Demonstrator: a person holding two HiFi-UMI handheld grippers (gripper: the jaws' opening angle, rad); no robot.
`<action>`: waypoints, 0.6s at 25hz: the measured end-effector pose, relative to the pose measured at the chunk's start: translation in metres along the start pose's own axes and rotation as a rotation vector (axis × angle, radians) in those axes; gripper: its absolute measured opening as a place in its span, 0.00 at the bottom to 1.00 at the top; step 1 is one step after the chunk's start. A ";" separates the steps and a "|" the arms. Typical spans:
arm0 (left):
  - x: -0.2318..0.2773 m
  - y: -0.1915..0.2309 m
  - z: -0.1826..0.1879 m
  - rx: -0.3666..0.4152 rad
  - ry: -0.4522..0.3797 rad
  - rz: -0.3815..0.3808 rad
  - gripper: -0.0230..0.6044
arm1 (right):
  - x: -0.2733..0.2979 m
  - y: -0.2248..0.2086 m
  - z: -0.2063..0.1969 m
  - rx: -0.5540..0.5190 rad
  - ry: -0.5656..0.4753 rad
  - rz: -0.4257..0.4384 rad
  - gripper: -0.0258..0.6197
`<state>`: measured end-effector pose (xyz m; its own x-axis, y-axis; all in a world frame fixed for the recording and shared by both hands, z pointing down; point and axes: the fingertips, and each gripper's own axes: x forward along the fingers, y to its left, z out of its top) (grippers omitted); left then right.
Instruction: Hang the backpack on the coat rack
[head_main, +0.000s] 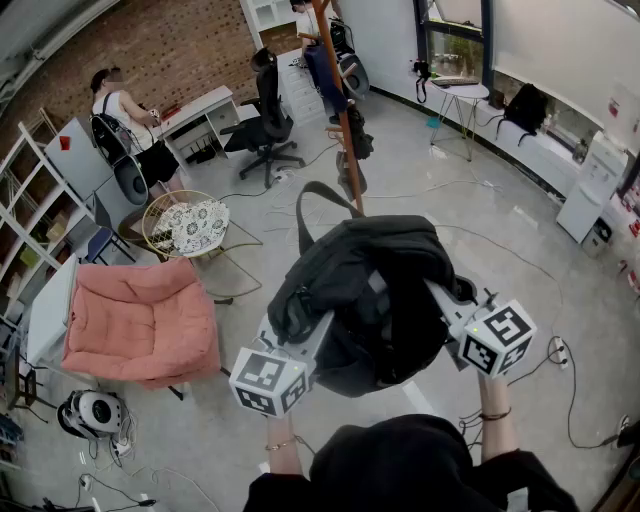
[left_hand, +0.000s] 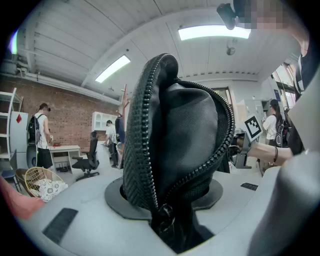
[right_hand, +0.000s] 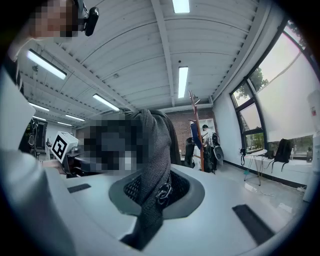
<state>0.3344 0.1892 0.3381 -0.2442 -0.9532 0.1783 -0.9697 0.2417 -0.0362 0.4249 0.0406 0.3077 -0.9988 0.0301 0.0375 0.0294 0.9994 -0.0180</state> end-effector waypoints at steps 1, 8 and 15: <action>0.001 -0.001 0.000 0.000 0.001 0.000 0.34 | 0.000 -0.001 0.000 0.000 0.000 0.000 0.09; 0.007 -0.006 -0.003 -0.002 0.014 0.007 0.34 | -0.002 -0.008 -0.006 0.006 0.005 0.010 0.09; 0.012 -0.017 -0.004 -0.007 0.041 0.032 0.34 | -0.009 -0.018 -0.012 0.021 0.013 0.036 0.09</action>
<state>0.3485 0.1745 0.3451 -0.2744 -0.9368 0.2170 -0.9613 0.2733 -0.0359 0.4336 0.0230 0.3193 -0.9966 0.0664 0.0492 0.0644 0.9971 -0.0406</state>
